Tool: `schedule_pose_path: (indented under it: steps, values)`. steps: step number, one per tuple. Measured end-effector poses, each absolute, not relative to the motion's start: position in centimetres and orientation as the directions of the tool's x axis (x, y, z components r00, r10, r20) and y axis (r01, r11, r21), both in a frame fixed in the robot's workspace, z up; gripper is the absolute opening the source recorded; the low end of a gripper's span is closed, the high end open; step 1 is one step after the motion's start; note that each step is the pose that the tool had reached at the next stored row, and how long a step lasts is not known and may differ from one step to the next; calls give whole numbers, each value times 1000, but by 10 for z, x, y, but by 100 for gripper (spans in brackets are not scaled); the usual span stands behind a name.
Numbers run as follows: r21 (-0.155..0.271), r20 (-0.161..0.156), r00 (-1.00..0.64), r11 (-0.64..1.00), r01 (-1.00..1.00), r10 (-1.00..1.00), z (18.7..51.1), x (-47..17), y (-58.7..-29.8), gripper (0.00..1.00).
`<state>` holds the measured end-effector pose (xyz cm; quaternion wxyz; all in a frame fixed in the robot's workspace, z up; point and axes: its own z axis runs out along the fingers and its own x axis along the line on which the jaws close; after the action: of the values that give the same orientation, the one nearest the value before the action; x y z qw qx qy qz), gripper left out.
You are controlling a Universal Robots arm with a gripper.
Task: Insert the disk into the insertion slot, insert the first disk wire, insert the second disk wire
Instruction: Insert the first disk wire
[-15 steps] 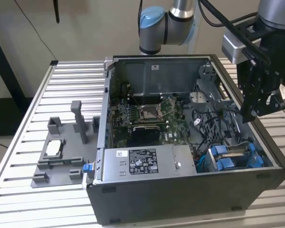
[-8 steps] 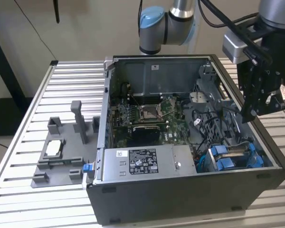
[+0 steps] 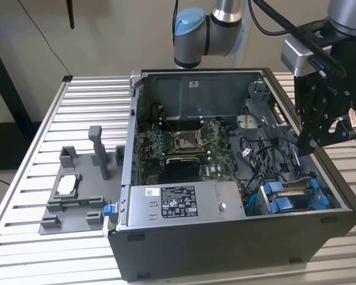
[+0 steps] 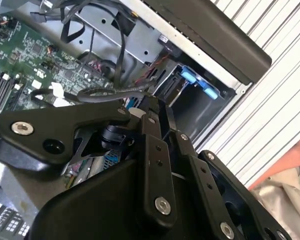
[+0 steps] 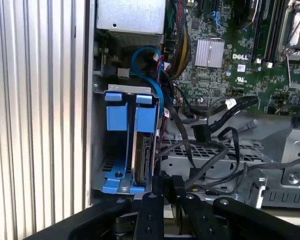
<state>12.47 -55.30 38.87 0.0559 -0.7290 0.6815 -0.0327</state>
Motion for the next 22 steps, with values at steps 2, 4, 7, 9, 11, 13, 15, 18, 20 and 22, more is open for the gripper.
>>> schedule_pose_path:
  steps: [2,4,7,9,11,13,15,18,20,22]
  values:
    - [-126,-29,67,-63,-990,-997,385,127,-553,19]
    - [-125,-29,62,-58,-990,-998,382,128,-553,19]
    - [-122,-29,49,-46,-991,-998,378,128,-553,19]
    - [-121,-29,43,-39,-992,-999,374,129,-553,19]
    - [-121,-29,38,-34,-992,-999,371,130,-553,19]
    - [-118,-29,36,-33,-993,-999,368,132,-554,19]
    - [-110,-29,36,-33,-993,-999,367,134,-554,19]
    - [-92,-30,35,-32,-995,-999,365,137,-556,19]
    - [-76,-30,34,-32,-997,-999,364,138,-557,19]
    - [-59,-31,34,-32,-998,-999,364,141,-559,19]
